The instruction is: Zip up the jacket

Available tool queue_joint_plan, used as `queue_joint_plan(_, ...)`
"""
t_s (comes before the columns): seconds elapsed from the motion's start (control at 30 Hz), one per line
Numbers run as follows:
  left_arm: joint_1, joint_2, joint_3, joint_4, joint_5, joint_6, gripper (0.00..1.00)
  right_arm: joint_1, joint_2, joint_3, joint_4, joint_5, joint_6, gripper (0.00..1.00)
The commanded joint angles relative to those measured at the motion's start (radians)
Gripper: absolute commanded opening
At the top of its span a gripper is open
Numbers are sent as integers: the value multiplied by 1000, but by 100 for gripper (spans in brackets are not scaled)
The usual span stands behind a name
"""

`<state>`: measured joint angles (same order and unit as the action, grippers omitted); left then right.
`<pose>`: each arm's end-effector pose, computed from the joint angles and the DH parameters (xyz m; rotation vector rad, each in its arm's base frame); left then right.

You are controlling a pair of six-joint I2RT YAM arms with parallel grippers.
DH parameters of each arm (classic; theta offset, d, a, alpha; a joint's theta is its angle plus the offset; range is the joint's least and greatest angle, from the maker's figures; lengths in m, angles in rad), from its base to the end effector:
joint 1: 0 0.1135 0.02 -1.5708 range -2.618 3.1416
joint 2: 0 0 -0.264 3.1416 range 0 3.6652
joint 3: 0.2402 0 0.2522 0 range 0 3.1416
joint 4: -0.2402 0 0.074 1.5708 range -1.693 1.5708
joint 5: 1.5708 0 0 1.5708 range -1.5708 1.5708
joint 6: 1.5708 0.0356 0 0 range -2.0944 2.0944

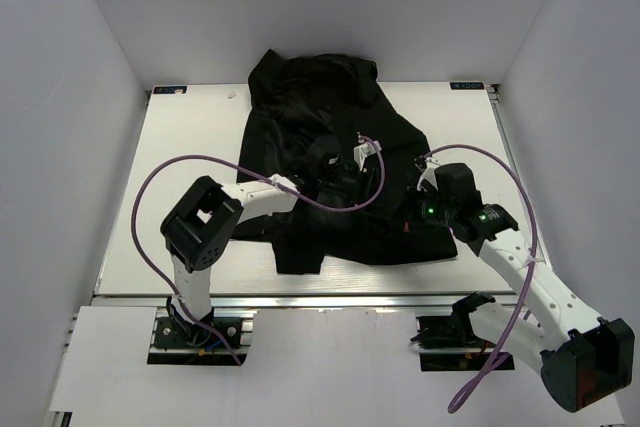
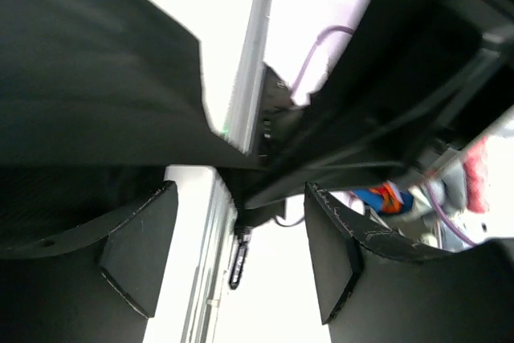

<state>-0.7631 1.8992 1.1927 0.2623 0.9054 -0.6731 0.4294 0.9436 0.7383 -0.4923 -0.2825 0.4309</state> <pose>0.2821 -0.3085 0.2088 0.7825 2.1910 -1.7387 0.1777 0.0923 0.2666 -0.1541 2.3497 0.7609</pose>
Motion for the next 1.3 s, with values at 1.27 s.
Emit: queue_joint_plan(1.27,-24,0,24,37,127,125,63,-132,-106,36,32,-93,160,0)
